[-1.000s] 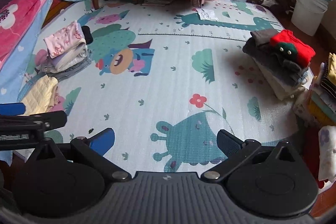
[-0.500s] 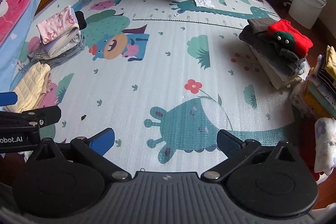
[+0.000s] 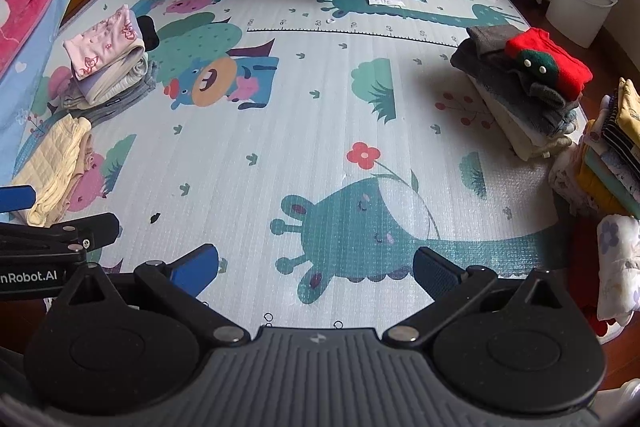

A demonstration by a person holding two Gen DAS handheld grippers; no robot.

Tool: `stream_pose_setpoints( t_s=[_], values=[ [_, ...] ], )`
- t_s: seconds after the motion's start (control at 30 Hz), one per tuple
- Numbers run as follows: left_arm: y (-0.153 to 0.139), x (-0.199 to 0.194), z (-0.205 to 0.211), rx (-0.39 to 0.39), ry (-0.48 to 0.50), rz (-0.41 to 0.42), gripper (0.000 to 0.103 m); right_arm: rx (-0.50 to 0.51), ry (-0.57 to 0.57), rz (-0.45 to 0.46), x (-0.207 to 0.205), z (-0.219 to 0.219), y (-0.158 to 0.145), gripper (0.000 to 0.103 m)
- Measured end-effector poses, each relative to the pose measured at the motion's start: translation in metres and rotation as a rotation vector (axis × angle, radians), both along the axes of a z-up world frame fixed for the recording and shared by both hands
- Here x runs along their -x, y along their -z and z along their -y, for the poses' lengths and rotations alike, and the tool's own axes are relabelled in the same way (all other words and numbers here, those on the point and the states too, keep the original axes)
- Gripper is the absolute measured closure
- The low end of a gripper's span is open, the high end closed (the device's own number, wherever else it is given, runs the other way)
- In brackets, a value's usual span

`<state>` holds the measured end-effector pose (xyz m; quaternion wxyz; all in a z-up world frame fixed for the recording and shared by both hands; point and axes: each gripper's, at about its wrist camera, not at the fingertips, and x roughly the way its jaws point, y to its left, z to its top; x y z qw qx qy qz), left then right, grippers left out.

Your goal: Fold clothes

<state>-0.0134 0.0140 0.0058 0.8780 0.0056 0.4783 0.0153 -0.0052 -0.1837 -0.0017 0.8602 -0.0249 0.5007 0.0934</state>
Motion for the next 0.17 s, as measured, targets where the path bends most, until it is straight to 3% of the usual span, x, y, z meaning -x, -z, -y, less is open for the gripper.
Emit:
stream_pose_setpoints(
  t_s=[0.17],
  values=[
    [-0.0047, 0.0038, 0.0020, -0.001, 0.014, 0.031, 0.001, -0.003, 0.002, -0.002, -0.0011, 0.0009, 0.0001, 0.000]
  ],
)
